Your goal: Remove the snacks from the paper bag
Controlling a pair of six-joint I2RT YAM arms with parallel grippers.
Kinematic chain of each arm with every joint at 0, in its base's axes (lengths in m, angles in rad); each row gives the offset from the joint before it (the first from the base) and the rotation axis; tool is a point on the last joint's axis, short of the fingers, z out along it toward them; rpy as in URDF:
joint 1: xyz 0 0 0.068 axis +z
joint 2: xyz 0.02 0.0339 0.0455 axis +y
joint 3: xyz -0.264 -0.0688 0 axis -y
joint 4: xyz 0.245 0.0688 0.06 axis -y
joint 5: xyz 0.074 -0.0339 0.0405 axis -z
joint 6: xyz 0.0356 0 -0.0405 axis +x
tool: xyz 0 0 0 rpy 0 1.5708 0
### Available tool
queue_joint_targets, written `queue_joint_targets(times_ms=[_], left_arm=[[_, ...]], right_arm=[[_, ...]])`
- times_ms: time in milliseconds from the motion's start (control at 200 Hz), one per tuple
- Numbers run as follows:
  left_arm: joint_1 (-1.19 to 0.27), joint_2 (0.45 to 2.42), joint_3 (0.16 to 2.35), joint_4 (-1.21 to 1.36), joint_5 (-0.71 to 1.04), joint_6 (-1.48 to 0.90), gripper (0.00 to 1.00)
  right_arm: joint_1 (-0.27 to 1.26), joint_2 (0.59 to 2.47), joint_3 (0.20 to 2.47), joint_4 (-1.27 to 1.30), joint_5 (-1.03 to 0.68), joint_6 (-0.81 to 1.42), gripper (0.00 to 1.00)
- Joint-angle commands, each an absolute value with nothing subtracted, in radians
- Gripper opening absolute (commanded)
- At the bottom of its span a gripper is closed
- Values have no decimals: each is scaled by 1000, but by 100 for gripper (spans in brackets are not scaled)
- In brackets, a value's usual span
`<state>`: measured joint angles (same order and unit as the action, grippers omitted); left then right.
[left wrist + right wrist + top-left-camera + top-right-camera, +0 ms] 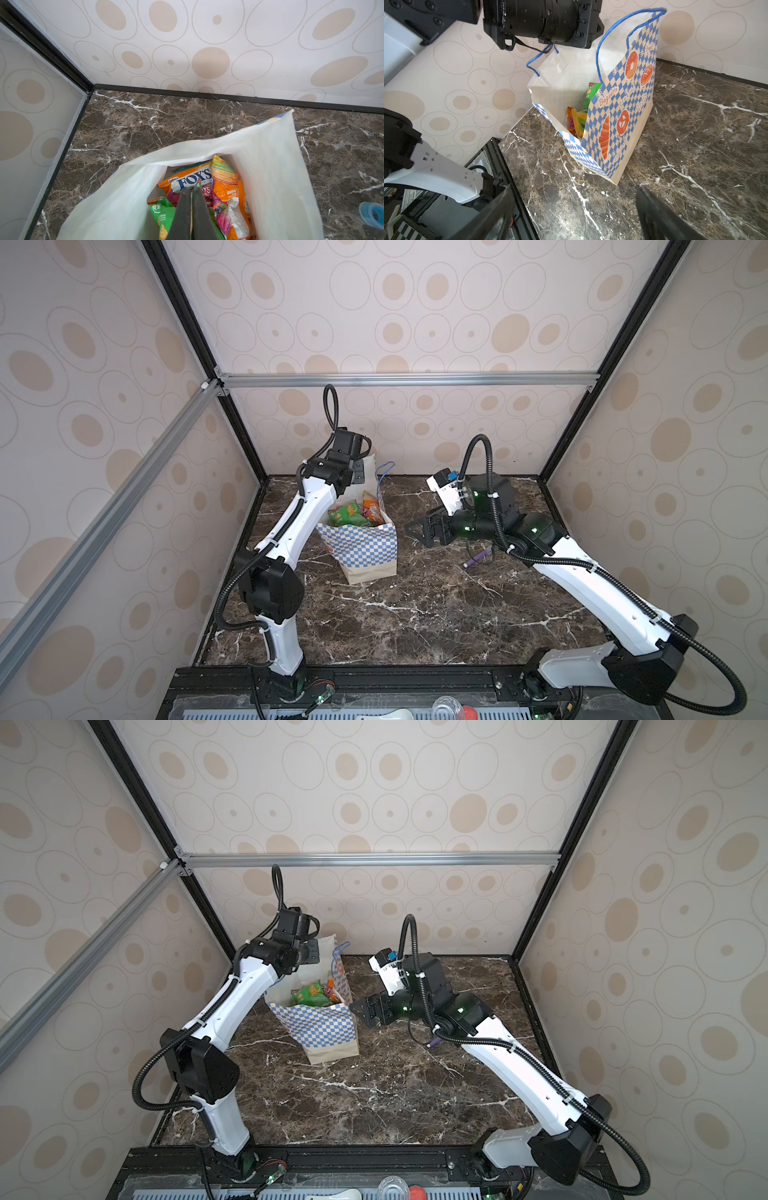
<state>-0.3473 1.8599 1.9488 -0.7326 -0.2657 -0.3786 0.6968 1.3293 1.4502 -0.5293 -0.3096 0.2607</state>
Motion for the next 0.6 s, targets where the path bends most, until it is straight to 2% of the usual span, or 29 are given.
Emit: queue_joint_targets(times_ms=[0,50,110,290,400,595], left_arm=[[-337,1900,1950,-757,-180,-360,35],[-336,1919,1943,-742,-139,-357,49],[-335,1946,1942,-736,-108,-352,57],[-328,2004,1924,-735,-80,-355,62],[-328,2027,1891,-728,-63,-346,73],[-327,2079,1842,-723,-66,-337,81]], right_arm=[[705,1316,1438,-509,-304,251,94],[706,1315,1438,-512,-303,250,94],[706,1315,1437,-517,-301,248,94],[706,1300,1422,-519,-289,246,94],[706,1295,1411,-514,-282,244,95],[705,1310,1423,-514,-293,243,95]])
